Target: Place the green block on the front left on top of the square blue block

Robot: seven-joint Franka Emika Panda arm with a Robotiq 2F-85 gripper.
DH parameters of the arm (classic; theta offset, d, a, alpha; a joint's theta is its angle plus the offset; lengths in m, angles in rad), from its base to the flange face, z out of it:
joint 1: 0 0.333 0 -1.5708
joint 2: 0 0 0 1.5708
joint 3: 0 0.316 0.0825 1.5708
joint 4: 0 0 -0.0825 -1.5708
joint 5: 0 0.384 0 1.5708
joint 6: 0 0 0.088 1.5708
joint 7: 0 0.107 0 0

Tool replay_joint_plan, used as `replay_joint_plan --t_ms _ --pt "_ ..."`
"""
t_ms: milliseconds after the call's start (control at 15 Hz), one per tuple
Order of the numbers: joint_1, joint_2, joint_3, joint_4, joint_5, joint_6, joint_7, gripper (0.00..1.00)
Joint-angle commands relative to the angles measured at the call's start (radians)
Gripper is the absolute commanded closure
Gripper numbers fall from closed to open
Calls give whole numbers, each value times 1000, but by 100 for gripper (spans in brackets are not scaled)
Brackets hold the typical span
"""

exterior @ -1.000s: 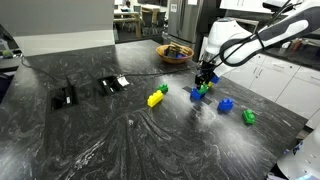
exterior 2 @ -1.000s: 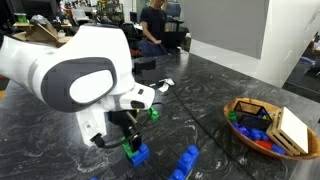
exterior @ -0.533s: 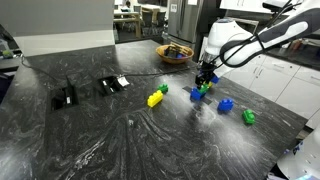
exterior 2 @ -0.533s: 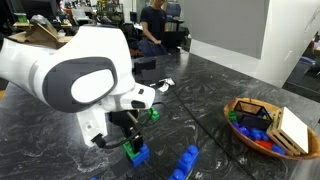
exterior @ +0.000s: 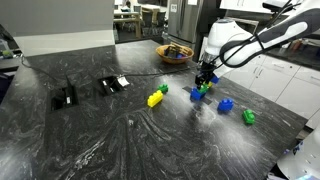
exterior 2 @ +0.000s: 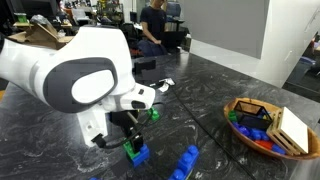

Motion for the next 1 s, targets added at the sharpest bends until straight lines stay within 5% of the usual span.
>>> replay_joint_plan --t_ms 0,533,600,933 --pt "-1 3 -2 -5 16 23 -15 61" --pt "0 4 -2 -5 29 22 -28 61" --pt "-1 1 1 2 7 0 -5 36" --pt "-1 1 1 2 9 0 -5 36"
